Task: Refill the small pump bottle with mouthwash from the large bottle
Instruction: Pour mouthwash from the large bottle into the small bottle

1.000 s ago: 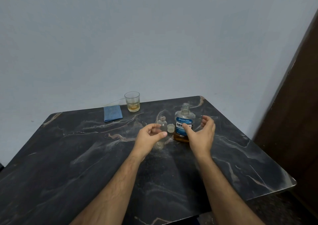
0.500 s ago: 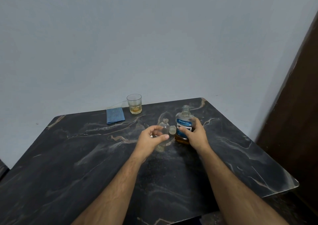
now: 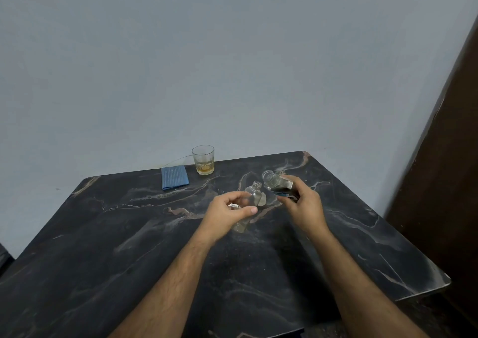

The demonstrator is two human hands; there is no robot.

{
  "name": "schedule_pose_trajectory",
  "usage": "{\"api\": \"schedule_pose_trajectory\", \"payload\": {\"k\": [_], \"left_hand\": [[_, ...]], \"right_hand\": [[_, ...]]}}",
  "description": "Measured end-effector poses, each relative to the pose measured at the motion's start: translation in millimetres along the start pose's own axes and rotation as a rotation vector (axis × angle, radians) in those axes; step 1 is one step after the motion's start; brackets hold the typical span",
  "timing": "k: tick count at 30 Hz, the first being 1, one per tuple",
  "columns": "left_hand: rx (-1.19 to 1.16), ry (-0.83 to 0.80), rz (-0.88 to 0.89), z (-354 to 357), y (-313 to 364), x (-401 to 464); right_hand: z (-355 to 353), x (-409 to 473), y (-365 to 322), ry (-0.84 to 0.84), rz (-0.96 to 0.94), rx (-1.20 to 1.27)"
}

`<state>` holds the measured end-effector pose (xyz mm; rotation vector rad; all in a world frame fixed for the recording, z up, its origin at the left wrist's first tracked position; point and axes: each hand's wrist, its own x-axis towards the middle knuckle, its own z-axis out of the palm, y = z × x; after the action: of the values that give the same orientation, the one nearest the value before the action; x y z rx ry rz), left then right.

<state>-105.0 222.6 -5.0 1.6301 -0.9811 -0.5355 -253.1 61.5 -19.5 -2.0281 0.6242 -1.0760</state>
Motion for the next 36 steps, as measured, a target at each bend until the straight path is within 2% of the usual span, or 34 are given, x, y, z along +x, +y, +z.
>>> {"api": "schedule_pose_trajectory", "payload": {"k": [11, 24, 36], "left_hand": [[0.028, -0.028, 0.005, -9, 5, 1], [0.014, -0.02, 0.003, -13, 4, -1], [0.016, -0.015, -0.005, -15, 4, 0]], "right_hand": [[-16, 6, -11, -0.014, -0.187, -0.132], [-21, 12, -22, 0.026, -0.277, -0.331], [-27, 18, -26, -0.008, -0.314, -0.483]]}}
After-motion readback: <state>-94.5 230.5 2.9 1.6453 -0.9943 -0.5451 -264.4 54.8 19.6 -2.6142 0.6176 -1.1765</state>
